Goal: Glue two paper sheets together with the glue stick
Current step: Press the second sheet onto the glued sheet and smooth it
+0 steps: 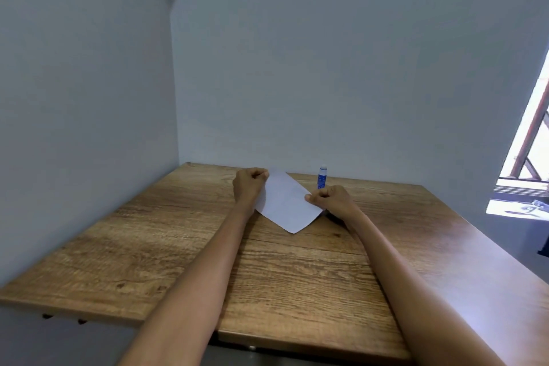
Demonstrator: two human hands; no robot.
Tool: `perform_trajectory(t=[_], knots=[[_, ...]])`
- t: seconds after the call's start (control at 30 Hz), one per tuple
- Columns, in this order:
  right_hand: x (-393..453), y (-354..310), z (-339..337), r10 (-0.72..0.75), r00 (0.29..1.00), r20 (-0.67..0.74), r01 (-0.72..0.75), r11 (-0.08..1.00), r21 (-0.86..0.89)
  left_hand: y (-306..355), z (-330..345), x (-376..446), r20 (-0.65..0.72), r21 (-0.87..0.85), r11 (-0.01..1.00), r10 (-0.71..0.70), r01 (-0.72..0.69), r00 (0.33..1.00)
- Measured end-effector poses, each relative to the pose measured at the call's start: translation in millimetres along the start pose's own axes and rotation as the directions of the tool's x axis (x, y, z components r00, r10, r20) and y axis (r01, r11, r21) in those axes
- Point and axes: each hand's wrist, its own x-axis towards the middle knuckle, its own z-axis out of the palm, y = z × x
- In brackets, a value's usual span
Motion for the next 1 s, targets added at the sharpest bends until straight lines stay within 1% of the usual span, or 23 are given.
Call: perform_trajectory(t=[0.1, 0.17, 0.2, 0.23, 0.27, 0.3, 0.33, 0.37, 0.4, 0.43, 0.47, 0.5, 0.53, 0.6, 0.63, 0.67, 0.7, 0.77, 0.87, 0.93, 1.0], knots=[[0, 4, -4, 0.005, 0.999, -0.034, -0.003, 0.999, 0.052, 0, -6, -1, -0.059, -0.068, 0.996, -0.057, 0.053, 0.997], [1, 6, -7, 0.006, 0.998, -0.057, -0.001, 0.996, 0.09, -1, -6, -3, -0.041, -0.1, 0.992, -0.082, 0.077, 0.996], [0, 6, -7, 0.005, 0.998, -0.063, 0.001, 0.995, 0.096, 0, -6, -5, -0.028, -0.091, 0.992, -0.085, 0.082, 0.996], [0, 5, -7, -0.001, 0.998, -0.069, 0.007, 0.996, 0.09, 1, -6, -7, -0.028, -0.044, 0.996, -0.079, 0.078, 0.996], [-1, 4, -7, -0.01, 0.997, -0.075, 0.015, 0.997, 0.075, 4, -6, -8, -0.047, 0.062, 0.997, -0.05, 0.053, 0.998], [-1, 4, -7, -0.017, 0.997, -0.078, 0.022, 0.998, 0.056, 6, -6, -9, -0.071, 0.209, 0.978, 0.022, -0.006, 0.997], [-1, 4, -6, -0.024, 0.997, -0.075, 0.027, 0.999, 0.036, 8, -6, -11, -0.07, 0.35, 0.931, 0.135, -0.103, 0.988], [-1, 3, -6, -0.03, 0.997, -0.067, 0.031, 0.999, 0.02, 10, -5, -13, -0.037, 0.454, 0.862, 0.272, -0.226, 0.962], [-2, 3, -5, -0.036, 0.998, -0.054, 0.037, 0.999, 0.007, 13, -3, -16, 0.018, 0.515, 0.782, 0.4, -0.351, 0.916], [-1, 2, -3, -0.043, 0.998, -0.039, 0.043, 0.999, -0.003, 16, 0, -18, 0.089, 0.542, 0.702, 0.5, -0.463, 0.862], [-1, 1, -1, -0.053, 0.998, -0.029, 0.052, 0.999, -0.014, 19, 4, -21, 0.174, 0.547, 0.625, 0.565, -0.557, 0.806], [0, -1, 1, -0.068, 0.997, -0.027, 0.067, 0.997, -0.025, 22, 9, -24, 0.261, 0.527, 0.57, 0.597, -0.63, 0.758], [0, -2, 3, -0.088, 0.996, -0.033, 0.087, 0.996, -0.036, 23, 14, -27, 0.343, 0.483, 0.551, 0.596, -0.68, 0.726], [1, -4, 6, -0.135, 0.988, -0.075, 0.131, 0.99, -0.058, 24, 21, -32, 0.475, 0.371, 0.604, 0.53, -0.706, 0.703], [1, -4, 6, -0.155, 0.983, -0.099, 0.149, 0.986, -0.072, 24, 23, -33, 0.509, 0.332, 0.651, 0.486, -0.683, 0.71], [2, -4, 7, -0.168, 0.979, -0.114, 0.159, 0.984, -0.082, 23, 24, -33, 0.518, 0.305, 0.703, 0.443, -0.642, 0.731], [1, -4, 7, -0.171, 0.978, -0.123, 0.161, 0.983, -0.083, 23, 23, -32, 0.51, 0.286, 0.749, 0.409, -0.598, 0.757], [0, -5, 8, -0.168, 0.975, -0.143, 0.163, 0.986, -0.046, 22, 21, -29, 0.481, 0.264, 0.799, 0.376, -0.54, 0.792], [0, -8, 11, -0.176, 0.973, -0.152, 0.175, 0.984, -0.017, 21, 18, -28, 0.439, 0.277, 0.816, 0.363, -0.508, 0.822], [0, -9, 12, -0.144, 0.979, -0.145, 0.144, 0.989, -0.01, 21, 16, -27, 0.357, 0.301, 0.826, 0.367, -0.477, 0.859], [2, -8, 12, -0.116, 0.986, -0.117, 0.112, 0.993, -0.034, 22, 12, -25, 0.239, 0.299, 0.857, 0.358, -0.419, 0.903]])
